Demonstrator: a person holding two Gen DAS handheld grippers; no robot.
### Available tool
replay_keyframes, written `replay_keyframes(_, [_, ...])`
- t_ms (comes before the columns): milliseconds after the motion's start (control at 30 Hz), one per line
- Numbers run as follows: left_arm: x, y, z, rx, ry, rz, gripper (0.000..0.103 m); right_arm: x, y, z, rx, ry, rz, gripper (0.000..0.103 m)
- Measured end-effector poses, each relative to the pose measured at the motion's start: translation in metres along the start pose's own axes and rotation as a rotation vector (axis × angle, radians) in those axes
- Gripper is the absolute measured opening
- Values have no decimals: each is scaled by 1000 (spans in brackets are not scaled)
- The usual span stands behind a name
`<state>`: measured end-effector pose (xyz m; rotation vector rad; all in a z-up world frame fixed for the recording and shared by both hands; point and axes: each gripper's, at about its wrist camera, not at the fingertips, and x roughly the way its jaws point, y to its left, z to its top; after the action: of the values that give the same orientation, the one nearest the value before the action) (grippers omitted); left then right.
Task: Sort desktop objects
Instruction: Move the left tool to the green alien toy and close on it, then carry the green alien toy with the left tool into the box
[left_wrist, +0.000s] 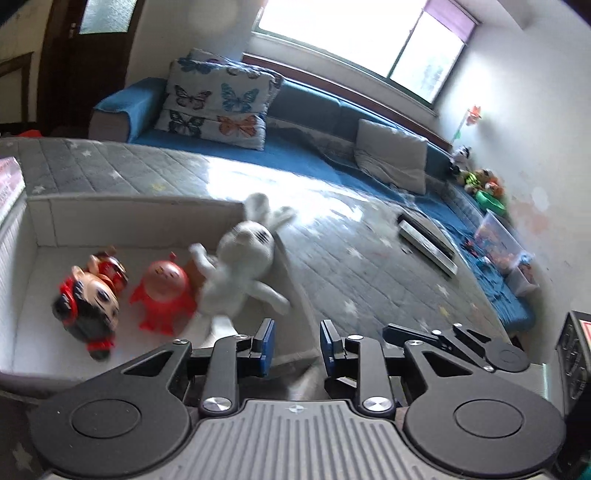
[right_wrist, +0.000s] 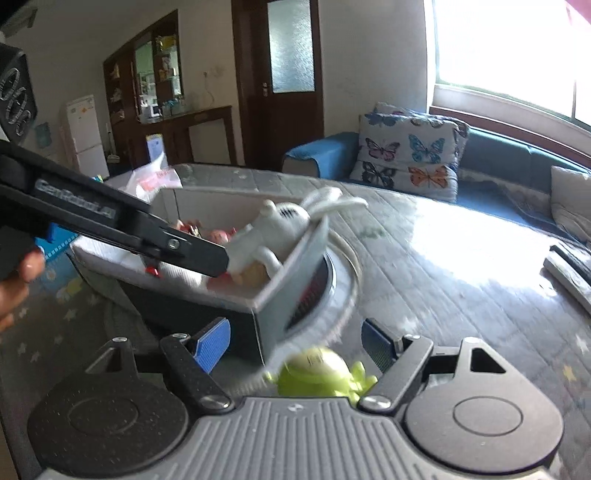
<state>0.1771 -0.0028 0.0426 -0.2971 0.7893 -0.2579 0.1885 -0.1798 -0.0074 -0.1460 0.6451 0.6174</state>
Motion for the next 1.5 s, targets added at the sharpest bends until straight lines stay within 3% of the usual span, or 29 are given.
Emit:
replay_keyframes(333, [24,-25,-22,11,88,-57,31,4,-17,-30,70,41,-9,80])
replay_keyframes(667, [49,-21,-26,-62,130,-79,31,17,-27,-36,124,53,17,80])
replay_keyframes(933, [57,-21,-26,-55,132,-98,34,23,-31,-40,138,52,24,78])
replay_keyframes(1200, [54,-22,-29,-32,127,-101,33,18,-31,-43,152,54,26,69])
replay_keyframes(1367, [37,-21,-35,-41,103,-120,33,5,-19,-43,130,38,20,69])
replay_keyframes(1500, [9,-20,-37,-41,38,-138,33,-12,-3,-32,79,-3,17,69])
